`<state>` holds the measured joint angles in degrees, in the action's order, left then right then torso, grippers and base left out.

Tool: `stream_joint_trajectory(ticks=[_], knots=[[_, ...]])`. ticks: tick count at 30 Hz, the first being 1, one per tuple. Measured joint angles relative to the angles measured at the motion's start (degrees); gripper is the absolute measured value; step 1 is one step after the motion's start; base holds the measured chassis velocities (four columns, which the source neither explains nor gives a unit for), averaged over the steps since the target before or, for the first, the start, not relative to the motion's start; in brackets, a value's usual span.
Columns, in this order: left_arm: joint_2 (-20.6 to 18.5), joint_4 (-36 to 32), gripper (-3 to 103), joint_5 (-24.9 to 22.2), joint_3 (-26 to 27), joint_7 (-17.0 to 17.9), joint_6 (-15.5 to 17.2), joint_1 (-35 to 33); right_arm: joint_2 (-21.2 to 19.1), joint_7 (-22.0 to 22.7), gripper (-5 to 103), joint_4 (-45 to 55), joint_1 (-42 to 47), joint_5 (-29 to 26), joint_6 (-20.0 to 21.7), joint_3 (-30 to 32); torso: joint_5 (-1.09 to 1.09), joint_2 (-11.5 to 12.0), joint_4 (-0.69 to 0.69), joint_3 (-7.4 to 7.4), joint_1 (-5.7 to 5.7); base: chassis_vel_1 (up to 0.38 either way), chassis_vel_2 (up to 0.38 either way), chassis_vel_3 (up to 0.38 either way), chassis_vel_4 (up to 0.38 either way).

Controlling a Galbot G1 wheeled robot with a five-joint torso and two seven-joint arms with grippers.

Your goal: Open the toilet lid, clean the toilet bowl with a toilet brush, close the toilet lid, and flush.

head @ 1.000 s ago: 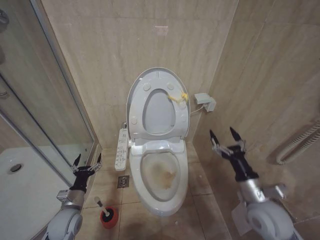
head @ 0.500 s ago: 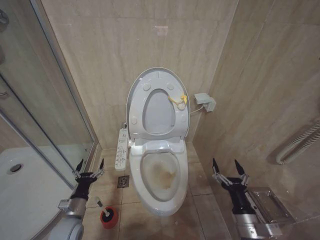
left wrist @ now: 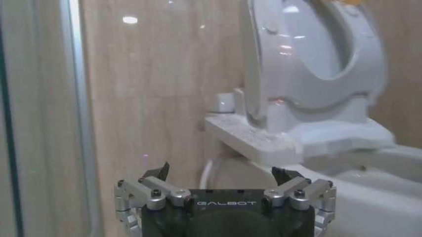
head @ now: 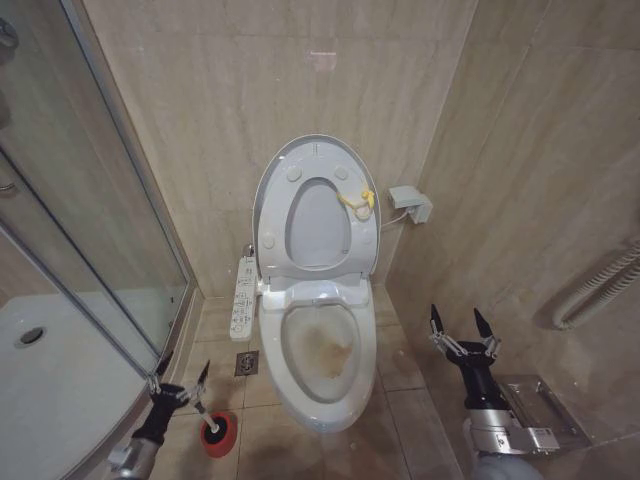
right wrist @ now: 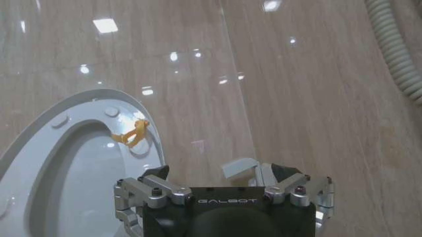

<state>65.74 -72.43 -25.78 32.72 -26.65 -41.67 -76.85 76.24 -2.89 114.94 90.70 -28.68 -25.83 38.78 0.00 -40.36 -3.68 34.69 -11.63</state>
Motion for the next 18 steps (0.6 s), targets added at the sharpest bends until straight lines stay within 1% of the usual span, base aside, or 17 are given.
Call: stream_joint_trajectory(ticks=[1,2,4,5,6,7,8,9,11,12,13,14,15,17,18], knots=[[0.33,2.60,100,-1.19,0.05,-1.97,-0.95,0.59,-0.26,0.03,100,-0.70,-0.55,-0.21,0.02,0.00,-0.01,0.00,0.01,0.00,0.00,0.000,0.000,0.000,0.000],[0.65,4.13,100,-1.66,0.10,-2.82,-1.27,0.97,-0.44,0.04,100,-1.13,-0.96,-0.33,0.03,0.00,0.00,0.00,0.01,0.00,0.00,0.000,0.000,0.000,0.000],[1.23,7.43,100,-1.84,0.31,-4.31,-2.31,1.97,-0.80,0.06,100,-1.84,-1.66,-0.69,0.06,0.00,0.01,0.00,0.01,0.00,0.00,0.000,0.000,0.000,0.000],[1.23,7.43,100,-1.84,0.31,-4.31,-2.31,1.97,-0.80,0.06,100,-1.84,-1.66,-0.69,0.06,0.00,0.01,0.00,0.01,0.00,0.00,0.000,0.000,0.000,0.000],[1.65,10.78,100,-1.86,0.34,-5.52,-3.05,3.17,-1.09,0.10,100,-2.31,-2.18,-1.01,0.13,0.05,-0.01,0.00,0.02,0.00,0.00,0.000,0.000,0.000,0.000],[1.77,11.88,100,-1.87,0.31,-5.91,-3.24,3.59,-1.22,0.12,100,-2.45,-2.39,-1.16,0.17,0.16,-0.01,0.00,0.01,0.00,0.00,0.000,0.000,0.000,0.000],[2.04,14.51,100,-1.88,0.19,-6.93,-3.57,4.73,-1.47,0.18,100,-2.62,-2.79,-1.54,0.25,0.47,0.01,0.00,0.02,0.00,0.00,0.000,0.000,0.000,0.000],[2.04,14.51,100,-1.88,0.19,-6.93,-3.57,4.73,-1.47,0.18,100,-2.62,-2.79,-1.54,0.25,0.47,0.01,0.00,0.02,0.00,0.00,0.000,0.000,0.000,0.000],[2.72,18.45,100,-1.72,-0.29,-9.05,-3.92,6.80,-1.99,0.35,100,-2.64,-3.24,-2.52,0.49,1.19,0.00,0.00,0.02,0.00,0.00,0.000,0.000,0.000,0.000],[2.72,18.45,100,-1.72,-0.29,-9.05,-3.92,6.80,-1.99,0.35,100,-2.64,-3.24,-2.52,0.49,1.19,0.00,0.00,0.02,0.00,0.00,0.000,0.000,0.000,0.000],[3.64,21.38,100,-0.93,-0.85,-10.27,-3.96,8.80,-2.58,0.54,100,-2.30,-3.27,-3.38,0.67,1.96,0.00,0.00,0.01,0.00,0.00,0.000,0.000,0.000,0.000],[4.07,22.69,100,-0.26,-0.99,-10.69,-4.01,9.81,-2.86,0.62,100,-2.00,-3.22,-3.76,0.69,2.39,0.00,0.00,0.00,0.00,0.00,0.000,0.000,0.000,0.000],[4.07,22.69,100,-0.26,-0.99,-10.69,-4.01,9.81,-2.86,0.62,100,-2.00,-3.22,-3.76,0.69,2.39,0.00,0.00,0.00,0.00,0.00,0.000,0.000,0.000,0.000],[5.15,25.54,100,1.50,-1.05,-11.08,-4.21,11.99,-3.55,0.79,100,-1.20,-2.88,-4.50,0.67,3.79,0.00,0.00,-0.01,0.00,0.00,0.000,0.000,0.000,0.000],[5.15,25.54,100,1.50,-1.05,-11.08,-4.21,11.99,-3.55,0.79,100,-1.20,-2.88,-4.50,0.67,3.79,0.00,0.00,-0.01,0.00,0.00,0.000,0.000,0.000,0.000]])
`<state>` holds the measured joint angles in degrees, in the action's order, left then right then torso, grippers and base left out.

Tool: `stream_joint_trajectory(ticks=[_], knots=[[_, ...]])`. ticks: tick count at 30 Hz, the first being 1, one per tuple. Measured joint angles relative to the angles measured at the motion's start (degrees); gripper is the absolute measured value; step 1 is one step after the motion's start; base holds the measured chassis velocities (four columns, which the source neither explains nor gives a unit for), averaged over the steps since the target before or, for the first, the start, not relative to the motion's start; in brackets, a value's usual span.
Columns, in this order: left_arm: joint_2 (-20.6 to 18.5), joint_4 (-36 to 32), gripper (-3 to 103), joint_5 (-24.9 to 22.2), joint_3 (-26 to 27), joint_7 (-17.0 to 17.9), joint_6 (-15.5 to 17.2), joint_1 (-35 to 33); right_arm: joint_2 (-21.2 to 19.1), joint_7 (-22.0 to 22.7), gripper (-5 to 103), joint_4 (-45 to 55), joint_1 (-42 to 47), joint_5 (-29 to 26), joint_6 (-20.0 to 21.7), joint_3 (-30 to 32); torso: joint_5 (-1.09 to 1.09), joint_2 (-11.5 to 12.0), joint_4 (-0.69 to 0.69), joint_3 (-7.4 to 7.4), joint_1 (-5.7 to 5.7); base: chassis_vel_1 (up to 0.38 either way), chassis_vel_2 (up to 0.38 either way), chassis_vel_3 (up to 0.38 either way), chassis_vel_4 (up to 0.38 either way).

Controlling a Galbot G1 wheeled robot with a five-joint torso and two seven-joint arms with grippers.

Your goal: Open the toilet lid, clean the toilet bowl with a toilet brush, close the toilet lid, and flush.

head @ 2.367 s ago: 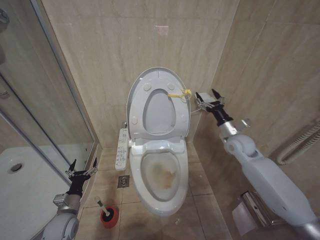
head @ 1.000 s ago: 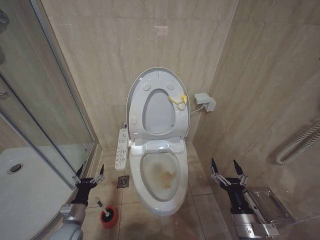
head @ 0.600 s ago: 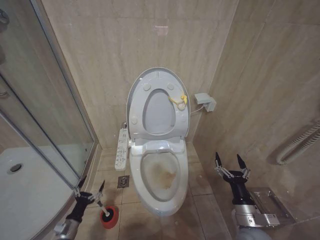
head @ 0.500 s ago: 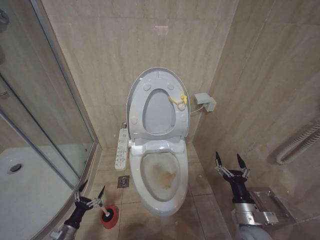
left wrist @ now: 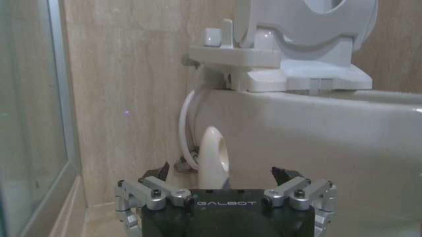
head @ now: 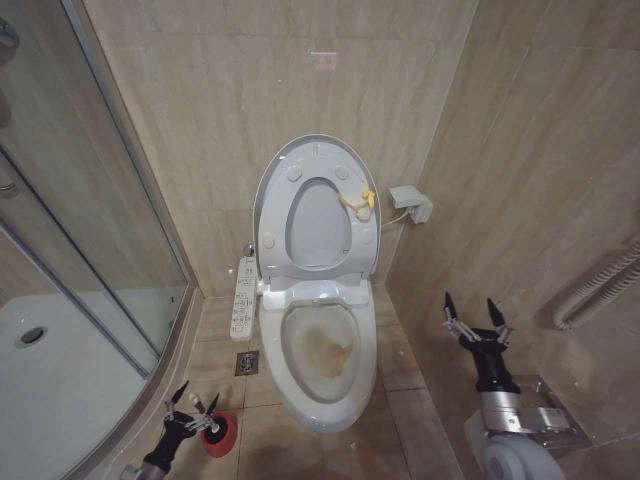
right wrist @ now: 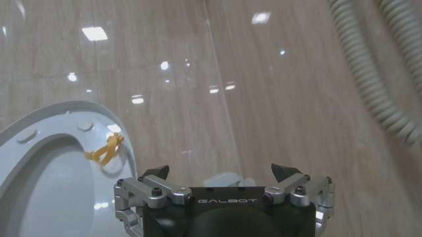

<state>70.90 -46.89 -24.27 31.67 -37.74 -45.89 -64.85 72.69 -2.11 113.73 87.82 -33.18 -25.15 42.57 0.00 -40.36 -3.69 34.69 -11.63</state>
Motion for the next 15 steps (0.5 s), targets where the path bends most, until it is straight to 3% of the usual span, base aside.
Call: stream_joint_trajectory(ticks=[15], knots=[[0.23,4.08,100,1.69,0.54,0.82,0.39,2.08,-0.65,-0.07,100,1.21,0.39,-2.09,-0.06,3.07,0.00,0.00,0.02,0.00,0.00,0.000,0.000,0.000,0.000]])
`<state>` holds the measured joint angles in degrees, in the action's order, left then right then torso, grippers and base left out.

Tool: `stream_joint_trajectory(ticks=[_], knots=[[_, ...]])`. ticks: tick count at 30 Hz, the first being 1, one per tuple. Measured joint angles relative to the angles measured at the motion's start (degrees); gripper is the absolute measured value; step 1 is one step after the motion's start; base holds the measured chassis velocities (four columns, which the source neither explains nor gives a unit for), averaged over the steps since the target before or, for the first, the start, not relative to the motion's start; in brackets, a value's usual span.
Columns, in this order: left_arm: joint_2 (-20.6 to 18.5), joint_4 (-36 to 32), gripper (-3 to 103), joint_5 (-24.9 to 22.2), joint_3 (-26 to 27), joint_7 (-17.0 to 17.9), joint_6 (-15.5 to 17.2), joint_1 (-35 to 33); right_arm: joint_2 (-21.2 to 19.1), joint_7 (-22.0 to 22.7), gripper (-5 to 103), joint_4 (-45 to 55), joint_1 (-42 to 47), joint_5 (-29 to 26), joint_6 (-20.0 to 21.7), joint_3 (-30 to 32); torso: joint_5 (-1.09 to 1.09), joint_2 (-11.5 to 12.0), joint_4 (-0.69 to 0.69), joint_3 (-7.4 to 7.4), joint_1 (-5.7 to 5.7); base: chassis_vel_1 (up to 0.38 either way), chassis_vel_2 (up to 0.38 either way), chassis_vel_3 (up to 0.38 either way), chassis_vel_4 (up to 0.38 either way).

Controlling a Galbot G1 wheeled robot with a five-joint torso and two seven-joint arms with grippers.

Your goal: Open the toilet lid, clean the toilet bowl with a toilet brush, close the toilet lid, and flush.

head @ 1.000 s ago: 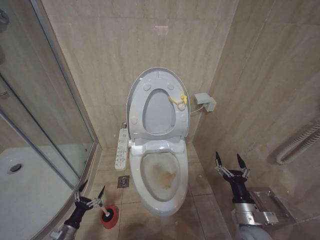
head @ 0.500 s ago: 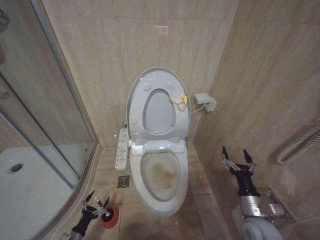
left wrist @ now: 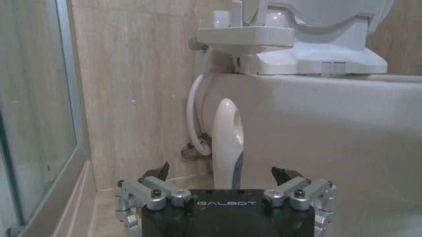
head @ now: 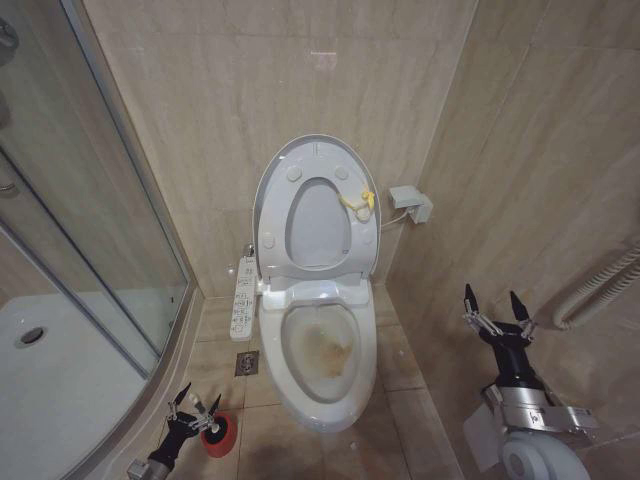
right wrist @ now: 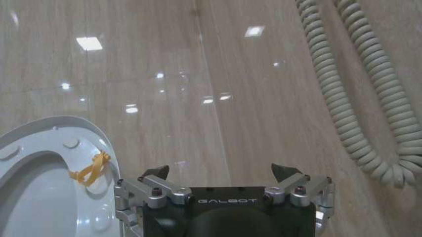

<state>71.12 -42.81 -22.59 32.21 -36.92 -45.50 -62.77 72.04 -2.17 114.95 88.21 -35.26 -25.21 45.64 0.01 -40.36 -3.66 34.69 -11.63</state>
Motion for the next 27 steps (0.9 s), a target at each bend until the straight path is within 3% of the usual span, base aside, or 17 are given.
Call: stream_joint_trajectory(ticks=[18,19,25,26,27], knots=[[-0.81,-1.50,98,0.86,0.55,-1.57,-0.25,-2.52,0.30,-0.58,100,-0.44,0.24,1.10,-0.12,-0.69,-0.01,0.00,0.01,0.00,0.01,0.000,0.000,0.000,0.000],[-0.90,-1.16,77,0.89,0.70,-1.55,-0.36,-2.51,0.36,-0.59,100,-0.46,0.18,1.13,-0.13,-0.71,0.00,0.00,0.00,0.00,0.01,0.000,0.000,0.000,0.000],[-1.08,-0.75,77,0.74,1.02,-1.41,-0.61,-2.48,0.70,-0.66,100,-0.46,0.09,1.37,-0.20,-1.15,-0.01,0.00,0.00,0.00,0.01,0.000,0.000,0.000,0.000],[-0.93,-2.30,50,0.22,1.01,-1.49,-0.63,-2.85,0.69,-0.70,100,-0.49,0.22,1.53,-0.33,-1.16,-0.01,0.00,-0.02,0.00,0.01,0.000,0.000,0.000,0.000],[-0.90,-3.11,50,0.03,0.93,-1.64,-0.62,-3.18,0.68,-0.71,100,-0.50,0.37,1.55,-0.39,-1.10,0.00,0.00,-0.02,0.00,0.01,0.000,0.000,0.000,0.000]])
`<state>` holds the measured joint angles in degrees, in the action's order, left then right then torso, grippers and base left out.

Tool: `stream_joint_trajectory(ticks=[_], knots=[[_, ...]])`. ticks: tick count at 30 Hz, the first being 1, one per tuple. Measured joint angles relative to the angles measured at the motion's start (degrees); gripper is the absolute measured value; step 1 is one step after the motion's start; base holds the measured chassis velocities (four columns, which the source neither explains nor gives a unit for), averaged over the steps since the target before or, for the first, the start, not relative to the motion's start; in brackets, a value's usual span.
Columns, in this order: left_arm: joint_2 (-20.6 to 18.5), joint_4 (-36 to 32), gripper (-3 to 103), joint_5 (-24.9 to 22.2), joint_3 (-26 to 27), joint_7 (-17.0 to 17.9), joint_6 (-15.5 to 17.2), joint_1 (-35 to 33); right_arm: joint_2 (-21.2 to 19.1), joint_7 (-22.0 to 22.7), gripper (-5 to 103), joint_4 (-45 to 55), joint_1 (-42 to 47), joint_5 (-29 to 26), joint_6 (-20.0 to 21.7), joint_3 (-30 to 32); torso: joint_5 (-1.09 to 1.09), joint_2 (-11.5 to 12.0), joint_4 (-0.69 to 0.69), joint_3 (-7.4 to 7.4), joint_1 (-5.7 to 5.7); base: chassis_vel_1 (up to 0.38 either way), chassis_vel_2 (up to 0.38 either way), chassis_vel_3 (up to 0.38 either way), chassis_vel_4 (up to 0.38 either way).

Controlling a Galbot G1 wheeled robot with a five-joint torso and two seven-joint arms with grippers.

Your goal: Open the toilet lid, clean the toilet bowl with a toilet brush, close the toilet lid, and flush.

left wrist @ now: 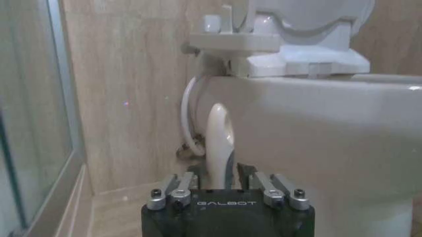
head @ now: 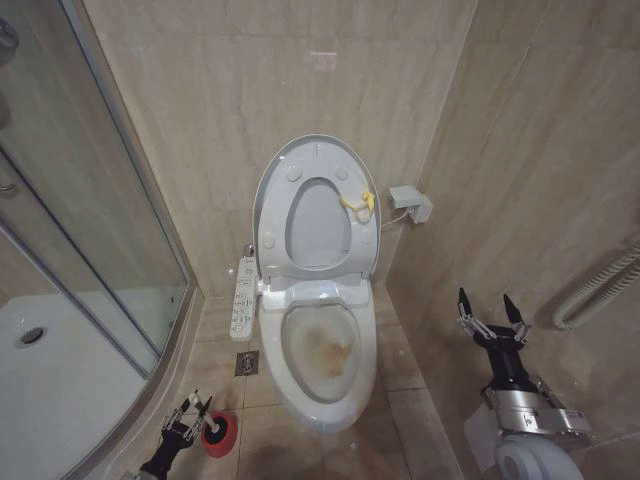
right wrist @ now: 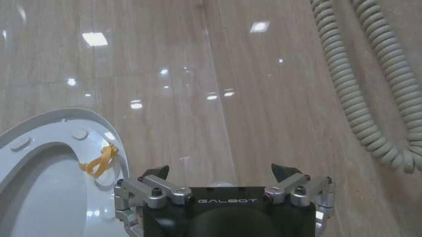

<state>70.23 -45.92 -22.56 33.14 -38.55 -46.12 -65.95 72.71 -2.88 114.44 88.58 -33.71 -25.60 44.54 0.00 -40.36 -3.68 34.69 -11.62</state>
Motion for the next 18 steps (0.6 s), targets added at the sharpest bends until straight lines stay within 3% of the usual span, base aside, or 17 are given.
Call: stream_joint_trajectory(ticks=[3,4,14,18], knots=[[0.08,-1.07,50,-0.09,-0.12,-0.58,0.02,-0.55,-0.03,-0.02,100,-0.06,0.17,0.01,-0.07,0.12,0.00,0.00,0.00,0.00,0.00,0.000,0.000,0.000,0.000],[0.11,-1.48,23,-0.09,-0.15,-0.87,0.02,-0.85,-0.04,-0.02,100,-0.13,0.21,0.02,-0.13,0.24,0.00,0.00,0.01,0.00,0.00,0.000,0.000,0.000,0.000],[0.14,-1.84,21,-0.36,-0.02,-1.04,0.00,-1.00,0.07,-0.10,100,-0.48,0.23,0.49,-0.36,0.26,-0.01,0.00,0.02,0.00,0.00,0.000,0.000,0.000,0.000],[-0.31,-5.69,21,-2.13,0.20,-0.27,0.21,-2.27,0.36,-0.32,100,-0.86,0.18,1.32,-0.65,-0.03,0.00,0.00,0.01,0.00,0.00,0.000,0.000,0.000,0.000]])
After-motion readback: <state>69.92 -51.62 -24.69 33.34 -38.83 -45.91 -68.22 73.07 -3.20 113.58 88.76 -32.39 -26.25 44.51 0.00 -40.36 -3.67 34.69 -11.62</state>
